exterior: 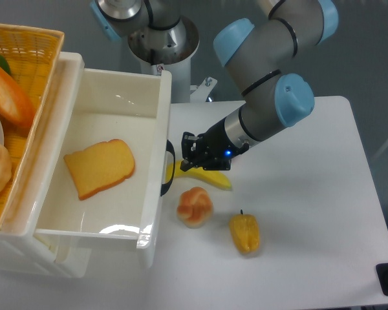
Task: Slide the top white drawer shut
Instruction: 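Lower the gripper to the drawer front beside its black handle, then push the drawer front with the gripper into the cabinet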
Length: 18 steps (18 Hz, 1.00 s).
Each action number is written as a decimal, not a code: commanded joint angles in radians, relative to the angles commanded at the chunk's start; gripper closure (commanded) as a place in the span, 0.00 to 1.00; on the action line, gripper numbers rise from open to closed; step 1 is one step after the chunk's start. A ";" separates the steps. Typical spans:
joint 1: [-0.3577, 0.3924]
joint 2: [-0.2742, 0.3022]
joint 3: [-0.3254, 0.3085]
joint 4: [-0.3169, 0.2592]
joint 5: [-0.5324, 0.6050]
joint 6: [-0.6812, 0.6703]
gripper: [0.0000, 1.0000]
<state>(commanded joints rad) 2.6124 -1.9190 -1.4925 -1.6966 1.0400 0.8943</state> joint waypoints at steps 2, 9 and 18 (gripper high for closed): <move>-0.002 0.002 0.000 -0.005 0.000 0.000 1.00; -0.021 0.012 0.002 -0.020 -0.020 -0.012 1.00; -0.060 0.023 0.000 -0.032 -0.021 -0.029 1.00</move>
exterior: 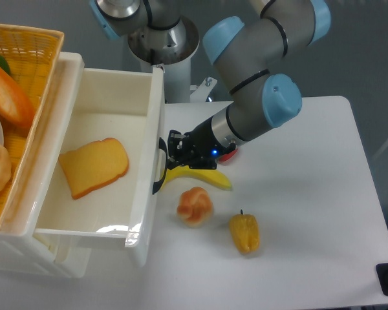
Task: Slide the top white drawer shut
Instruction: 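Push the drawer front with the gripper into the cabinet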
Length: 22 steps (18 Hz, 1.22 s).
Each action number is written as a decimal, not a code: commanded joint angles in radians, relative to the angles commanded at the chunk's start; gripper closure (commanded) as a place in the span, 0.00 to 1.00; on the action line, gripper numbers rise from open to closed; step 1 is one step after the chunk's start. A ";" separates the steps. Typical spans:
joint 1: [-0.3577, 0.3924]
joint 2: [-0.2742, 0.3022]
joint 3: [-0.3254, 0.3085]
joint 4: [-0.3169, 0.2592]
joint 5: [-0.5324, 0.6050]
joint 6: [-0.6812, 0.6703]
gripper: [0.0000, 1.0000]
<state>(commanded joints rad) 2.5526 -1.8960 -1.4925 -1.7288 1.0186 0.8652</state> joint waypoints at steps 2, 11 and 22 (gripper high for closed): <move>-0.014 0.012 0.000 0.002 -0.009 -0.002 1.00; -0.098 0.015 -0.026 0.009 -0.020 -0.043 1.00; -0.213 0.020 -0.040 0.025 -0.018 -0.130 1.00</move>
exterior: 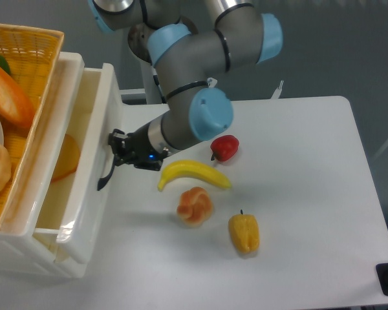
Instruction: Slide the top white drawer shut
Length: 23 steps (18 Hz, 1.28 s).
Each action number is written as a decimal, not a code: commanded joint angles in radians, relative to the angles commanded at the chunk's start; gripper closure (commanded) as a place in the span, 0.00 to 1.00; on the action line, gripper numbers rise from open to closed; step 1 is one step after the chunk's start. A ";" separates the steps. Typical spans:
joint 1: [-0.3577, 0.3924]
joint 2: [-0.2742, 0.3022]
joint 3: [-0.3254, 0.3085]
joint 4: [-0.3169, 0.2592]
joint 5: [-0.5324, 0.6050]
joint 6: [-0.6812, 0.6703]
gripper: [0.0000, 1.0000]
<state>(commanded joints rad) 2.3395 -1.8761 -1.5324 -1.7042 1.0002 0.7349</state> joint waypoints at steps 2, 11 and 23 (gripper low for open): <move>-0.017 0.006 0.000 0.000 0.000 -0.020 1.00; -0.051 -0.002 0.000 0.049 -0.002 -0.065 1.00; 0.110 0.005 0.069 0.058 0.154 -0.034 0.00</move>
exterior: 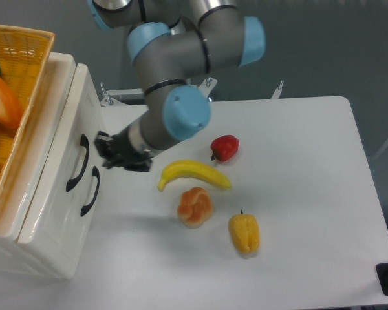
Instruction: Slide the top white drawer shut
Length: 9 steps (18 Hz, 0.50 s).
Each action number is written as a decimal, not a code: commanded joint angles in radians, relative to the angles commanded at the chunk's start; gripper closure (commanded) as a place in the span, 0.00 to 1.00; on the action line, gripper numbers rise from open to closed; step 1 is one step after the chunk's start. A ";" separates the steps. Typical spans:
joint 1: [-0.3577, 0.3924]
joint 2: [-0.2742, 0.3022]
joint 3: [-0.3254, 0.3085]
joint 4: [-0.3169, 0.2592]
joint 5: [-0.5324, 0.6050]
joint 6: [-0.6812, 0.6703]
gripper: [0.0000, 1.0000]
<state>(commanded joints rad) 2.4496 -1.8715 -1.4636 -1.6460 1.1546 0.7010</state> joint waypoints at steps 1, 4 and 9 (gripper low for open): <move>0.017 0.000 0.009 0.020 0.043 0.003 0.00; 0.074 0.005 0.014 0.144 0.161 0.011 0.00; 0.170 -0.009 0.008 0.303 0.281 0.262 0.00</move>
<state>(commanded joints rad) 2.6198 -1.8806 -1.4557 -1.3425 1.4355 0.9626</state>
